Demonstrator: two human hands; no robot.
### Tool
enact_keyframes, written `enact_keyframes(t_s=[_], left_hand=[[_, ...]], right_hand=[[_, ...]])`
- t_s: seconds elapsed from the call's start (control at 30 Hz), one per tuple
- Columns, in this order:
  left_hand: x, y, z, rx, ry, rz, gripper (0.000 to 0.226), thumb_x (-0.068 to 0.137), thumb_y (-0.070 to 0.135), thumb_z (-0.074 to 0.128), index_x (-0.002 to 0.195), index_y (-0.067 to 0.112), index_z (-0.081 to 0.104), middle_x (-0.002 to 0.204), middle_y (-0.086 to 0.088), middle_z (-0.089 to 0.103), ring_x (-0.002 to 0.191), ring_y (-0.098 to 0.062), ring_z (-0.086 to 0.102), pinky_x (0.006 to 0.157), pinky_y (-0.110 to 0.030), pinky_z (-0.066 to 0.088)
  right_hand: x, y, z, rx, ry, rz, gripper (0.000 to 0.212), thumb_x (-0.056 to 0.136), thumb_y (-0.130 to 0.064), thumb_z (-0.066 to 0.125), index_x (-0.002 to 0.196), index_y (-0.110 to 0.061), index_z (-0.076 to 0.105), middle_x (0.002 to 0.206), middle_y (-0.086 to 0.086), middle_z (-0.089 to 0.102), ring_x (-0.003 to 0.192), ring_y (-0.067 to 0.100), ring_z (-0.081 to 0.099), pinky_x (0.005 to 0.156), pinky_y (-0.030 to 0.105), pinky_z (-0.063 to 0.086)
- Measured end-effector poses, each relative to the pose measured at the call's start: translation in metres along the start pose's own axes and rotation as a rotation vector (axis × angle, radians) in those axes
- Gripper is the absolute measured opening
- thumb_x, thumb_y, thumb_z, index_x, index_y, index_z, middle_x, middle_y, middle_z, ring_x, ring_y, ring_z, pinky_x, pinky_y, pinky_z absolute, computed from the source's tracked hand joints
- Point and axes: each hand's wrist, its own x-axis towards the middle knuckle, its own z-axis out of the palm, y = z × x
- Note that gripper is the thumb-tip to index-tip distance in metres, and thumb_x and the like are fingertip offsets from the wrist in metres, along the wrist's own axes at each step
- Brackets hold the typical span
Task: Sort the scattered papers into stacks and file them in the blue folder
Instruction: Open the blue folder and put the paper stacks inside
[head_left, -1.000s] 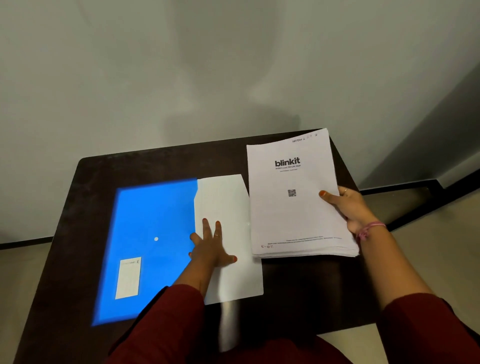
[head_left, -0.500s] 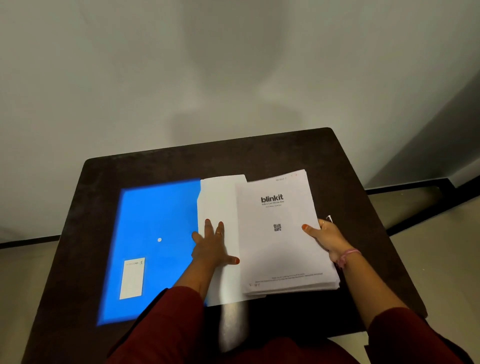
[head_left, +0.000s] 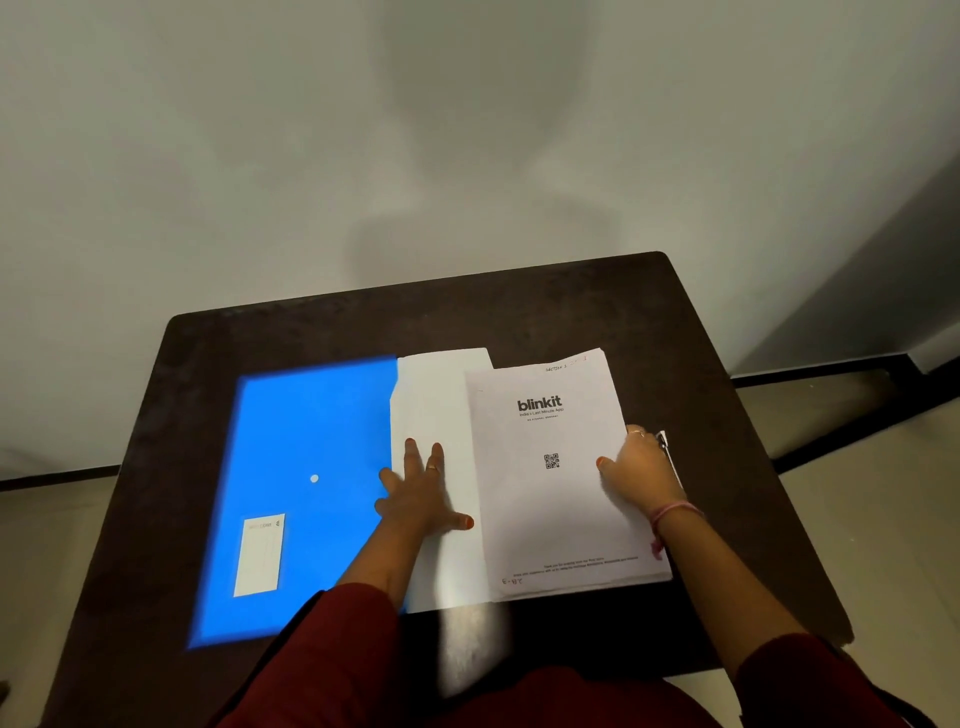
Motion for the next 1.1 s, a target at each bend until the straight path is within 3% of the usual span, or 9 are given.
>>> enact_keyframes(t_s=[0.1,0.23,0.3,0.43,0.53,0.63,0.8,1.1], left_hand=[[0.000,0.008,-0.001,-0.044,-0.021,-0.040,0.113,0.075,0.046,0.075,0.152,0.027,-0.006,0.157,-0.005,-0.021,0.141,-0.045,0.001,0.110,-0.057,0.027],[-0.001,0.024,-0.012,-0.130,0.166,-0.074,0.051,0.087,0.023,0.055,0.135,0.015,0.036,0.143,-0.013,0.023,0.129,-0.035,0.025,0.103,-0.044,0.034],[0.005,0.030,-0.017,-0.269,0.285,-0.057,0.036,0.092,0.015,0.045,0.128,0.012,0.048,0.135,-0.012,0.033,0.124,-0.032,0.033,0.098,-0.039,0.036],[0.017,0.040,-0.024,-0.761,0.350,0.042,0.034,0.090,0.002,0.049,0.123,0.002,0.058,0.129,-0.013,0.054,0.121,-0.030,0.051,0.098,-0.028,0.039],[0.023,0.045,-0.034,-0.940,0.391,-0.027,0.031,0.096,0.008,0.046,0.124,0.004,0.057,0.130,-0.011,0.057,0.121,-0.027,0.052,0.105,-0.033,0.040],[0.030,0.053,-0.043,-0.981,0.380,-0.019,0.035,0.098,0.013,0.045,0.131,0.007,0.053,0.136,-0.010,0.054,0.124,-0.027,0.050,0.109,-0.038,0.039],[0.039,0.066,-0.048,-0.924,0.341,0.010,0.047,0.096,0.009,0.045,0.142,0.005,0.040,0.146,-0.011,0.044,0.133,-0.029,0.042,0.111,-0.035,0.032],[0.049,0.072,-0.041,-1.021,0.498,-0.020,0.029,0.090,0.016,0.061,0.118,0.005,0.060,0.125,-0.011,0.055,0.112,-0.027,0.056,0.098,-0.033,0.046]], right_hand=[[-0.002,-0.002,-0.006,-0.185,0.041,-0.093,0.052,0.089,-0.020,0.058,0.134,-0.003,0.038,0.132,0.018,0.046,0.119,0.033,0.050,0.101,0.040,0.043],[-0.003,-0.006,-0.014,-0.247,0.097,-0.194,0.050,0.093,-0.022,0.053,0.139,-0.010,0.037,0.135,0.013,0.044,0.120,0.031,0.049,0.100,0.040,0.044],[0.000,-0.008,-0.015,-0.219,0.100,-0.201,0.051,0.093,-0.022,0.054,0.140,-0.011,0.037,0.136,0.012,0.043,0.118,0.031,0.052,0.099,0.040,0.046],[0.005,-0.009,-0.011,-0.251,0.084,-0.202,0.053,0.093,-0.017,0.055,0.141,-0.010,0.036,0.136,0.014,0.041,0.116,0.033,0.053,0.100,0.040,0.045],[0.007,-0.007,-0.007,-0.299,0.088,-0.220,0.056,0.091,-0.013,0.058,0.142,-0.009,0.035,0.135,0.014,0.042,0.116,0.034,0.052,0.098,0.038,0.044],[0.009,-0.007,-0.003,-0.353,0.102,-0.227,0.057,0.090,-0.014,0.060,0.141,-0.009,0.035,0.134,0.014,0.043,0.118,0.034,0.052,0.099,0.037,0.044],[0.011,-0.004,0.003,-0.398,0.157,-0.251,0.052,0.090,-0.012,0.059,0.138,-0.009,0.040,0.129,0.013,0.047,0.111,0.031,0.056,0.093,0.034,0.048],[0.017,-0.008,0.006,-0.423,0.165,-0.263,0.053,0.090,-0.015,0.061,0.138,-0.010,0.040,0.126,0.011,0.046,0.103,0.023,0.057,0.088,0.028,0.050]])
